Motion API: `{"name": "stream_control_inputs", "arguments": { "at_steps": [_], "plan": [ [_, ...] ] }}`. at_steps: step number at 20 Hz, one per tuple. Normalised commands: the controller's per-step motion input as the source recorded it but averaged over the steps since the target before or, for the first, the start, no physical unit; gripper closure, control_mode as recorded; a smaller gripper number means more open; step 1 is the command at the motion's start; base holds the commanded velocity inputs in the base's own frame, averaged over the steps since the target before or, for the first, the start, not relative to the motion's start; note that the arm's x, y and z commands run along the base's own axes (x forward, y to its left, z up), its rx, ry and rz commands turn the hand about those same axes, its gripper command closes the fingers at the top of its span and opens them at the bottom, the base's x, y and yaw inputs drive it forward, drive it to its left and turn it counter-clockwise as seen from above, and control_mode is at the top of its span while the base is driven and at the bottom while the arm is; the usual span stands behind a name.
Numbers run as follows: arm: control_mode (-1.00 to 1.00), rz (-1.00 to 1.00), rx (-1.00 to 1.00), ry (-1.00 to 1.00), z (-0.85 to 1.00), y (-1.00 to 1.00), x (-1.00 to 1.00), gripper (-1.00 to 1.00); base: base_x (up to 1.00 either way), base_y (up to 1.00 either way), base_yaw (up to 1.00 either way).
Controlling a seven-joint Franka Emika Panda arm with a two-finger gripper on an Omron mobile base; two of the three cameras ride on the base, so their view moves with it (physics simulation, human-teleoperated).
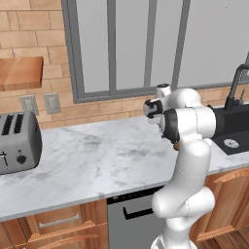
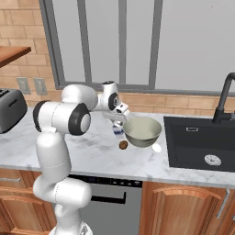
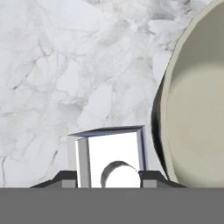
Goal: Gather the eggs and milk located in the vicinity of the sink area and place them right next to the bowl.
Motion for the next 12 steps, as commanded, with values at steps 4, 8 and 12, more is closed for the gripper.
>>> {"name": "stream_control_inputs", "arguments": {
  "at_steps": [4, 8, 12],
  "plan": [
    [-1.0, 0.0, 0.0, 0.0, 0.0, 0.0, 0.0, 1.0, 0.0, 0.0, 0.0],
    [-1.0, 0.0, 0.0, 0.0, 0.0, 0.0, 0.0, 1.0, 0.0, 0.0, 0.0],
    [-1.0, 0.0, 0.0, -0.11, 0.0, 0.07, -0.09, 1.0, 0.0, 0.0, 0.0]
  ]
}}
